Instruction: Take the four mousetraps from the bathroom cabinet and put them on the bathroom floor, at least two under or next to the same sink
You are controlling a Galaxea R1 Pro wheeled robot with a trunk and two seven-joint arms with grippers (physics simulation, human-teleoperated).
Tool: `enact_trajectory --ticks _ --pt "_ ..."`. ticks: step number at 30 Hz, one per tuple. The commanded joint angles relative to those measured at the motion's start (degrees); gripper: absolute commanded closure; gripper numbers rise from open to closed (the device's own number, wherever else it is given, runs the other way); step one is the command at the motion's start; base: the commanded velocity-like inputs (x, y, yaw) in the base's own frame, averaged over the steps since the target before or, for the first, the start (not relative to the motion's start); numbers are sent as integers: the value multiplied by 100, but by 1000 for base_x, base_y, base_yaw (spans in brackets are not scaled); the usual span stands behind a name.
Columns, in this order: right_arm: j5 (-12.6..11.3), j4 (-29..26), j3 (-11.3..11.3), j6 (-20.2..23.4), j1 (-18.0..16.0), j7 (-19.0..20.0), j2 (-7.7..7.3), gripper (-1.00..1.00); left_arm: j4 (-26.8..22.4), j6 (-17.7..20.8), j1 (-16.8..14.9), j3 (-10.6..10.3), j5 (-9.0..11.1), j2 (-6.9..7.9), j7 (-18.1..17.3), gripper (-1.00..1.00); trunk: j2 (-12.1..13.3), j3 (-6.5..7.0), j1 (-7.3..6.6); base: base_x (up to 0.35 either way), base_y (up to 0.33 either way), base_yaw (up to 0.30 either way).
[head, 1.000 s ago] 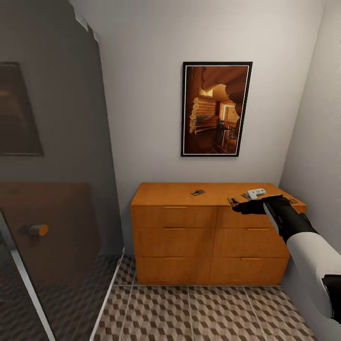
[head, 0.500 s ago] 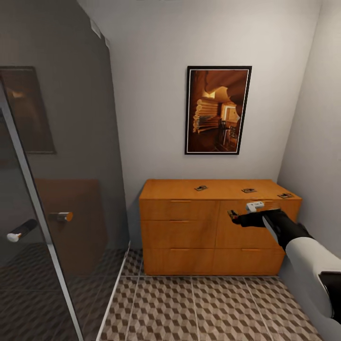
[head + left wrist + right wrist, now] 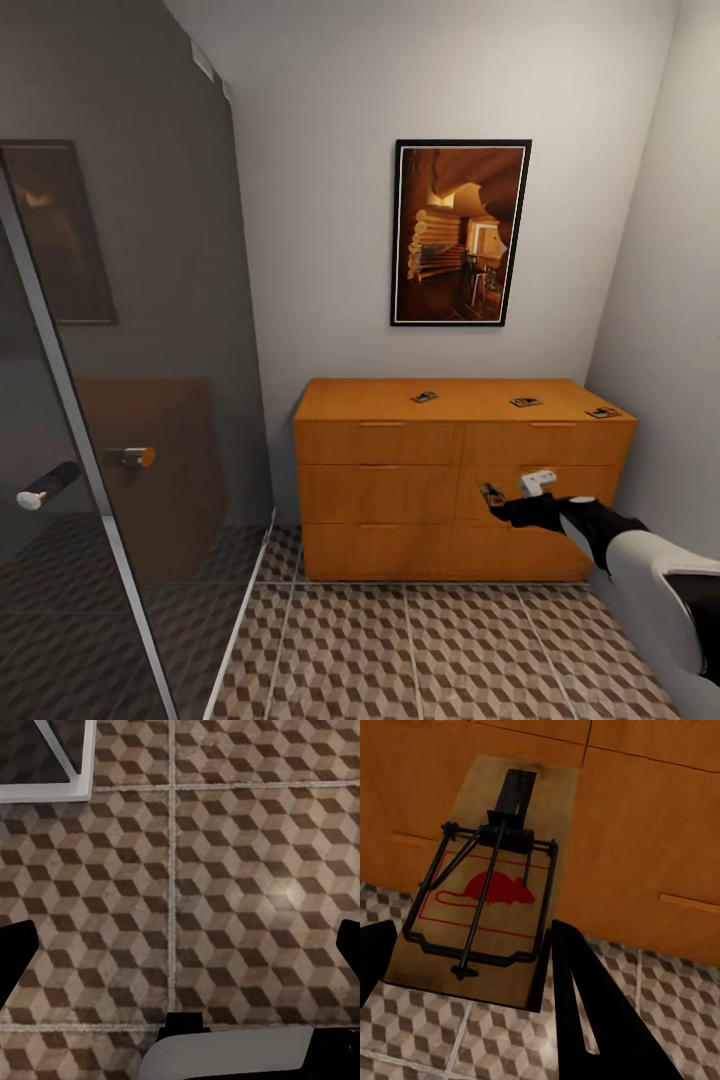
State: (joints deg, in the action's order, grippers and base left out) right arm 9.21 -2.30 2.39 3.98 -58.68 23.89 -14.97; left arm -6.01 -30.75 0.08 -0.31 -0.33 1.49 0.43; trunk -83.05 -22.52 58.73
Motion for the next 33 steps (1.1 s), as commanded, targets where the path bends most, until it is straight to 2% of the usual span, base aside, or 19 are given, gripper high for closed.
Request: enact_trajectory --ticks 1,4,6,9,11,15,17,21,23,25,26,28,29,30,31,32,33 --pt "-10 19 10 -57 32 34 -3 100 -6 -10 1 -4 -4 1 6 -100 -3 -5 0 0 0 0" --pt "-12 90 8 -320 294 37 -5 100 -6 -10 1 -4 -3 0 6 -100 -3 -5 0 0 0 0" --pt "-15 119 13 -674 710 41 5 100 -6 -10 1 -4 -4 0 8 -100 -3 -5 0 0 0 0" --pt "-20 133 15 -1045 1021 38 24 100 -6 -10 1 -4 -8 0 9 -100 -3 -5 0 0 0 0" --pt "-22 137 14 -1304 1302 34 67 100 -9 -13 1 -2 -9 2 9 -100 -3 -5 0 0 0 0" --pt "-26 141 9 -1851 1865 -35 249 100 -15 -11 1 10 -11 1 14 -100 -3 -5 0 0 0 0" --pt "-30 142 8 -2271 2153 -139 318 100 -32 -7 1 21 -11 -4 22 -100 -3 -5 0 0 0 0" --pt "-38 142 7 -2725 2518 -229 382 100 -91 11 1 41 -14 -70 40 -100 -3 -5 0 0 0 0" --pt "-44 146 7 -2924 2650 -245 394 100 -283 57 1 45 -17 -135 50 -100 -3 -5 0 0 0 0" --pt "-47 149 7 -3121 2773 -266 406 100 -721 270 1 47 -18 -221 59 -100 -3 -5 0 0 0 0" --pt "-52 149 7 -3237 2855 -300 413 100 -1131 593 1 47 -19 -281 62 -100 -3 -5 0 0 0 0" --pt "-55 150 7 -3344 2926 -347 419 100 -1589 1072 1 48 -19 -339 60 -100 -3 -5 0 0 0 0" --pt "-56 150 7 -3445 2985 -394 429 100 -2070 1671 1 45 -19 -402 54 -100 -3 -5 0 0 0 0" --pt "-57 151 5 -3491 3012 -412 440 100 -2316 1985 1 44 -19 -433 53 -100 -3 -5 0 0 0 0" --pt "-58 151 3 -3580 3071 -437 473 100 -2804 2588 1 43 -19 -482 50 -100 -3 -5 0 0 0 0" --pt "-58 151 2 -3622 3106 -448 495 100 -3044 2854 1 42 -20 -502 49 -100 -3 -5 0 0 0 0" --pt "-59 151 1 -3694 3185 -466 546 100 -3501 3279 1 35 -16 -541 44 -100 -3 -5 0 0 0 0"
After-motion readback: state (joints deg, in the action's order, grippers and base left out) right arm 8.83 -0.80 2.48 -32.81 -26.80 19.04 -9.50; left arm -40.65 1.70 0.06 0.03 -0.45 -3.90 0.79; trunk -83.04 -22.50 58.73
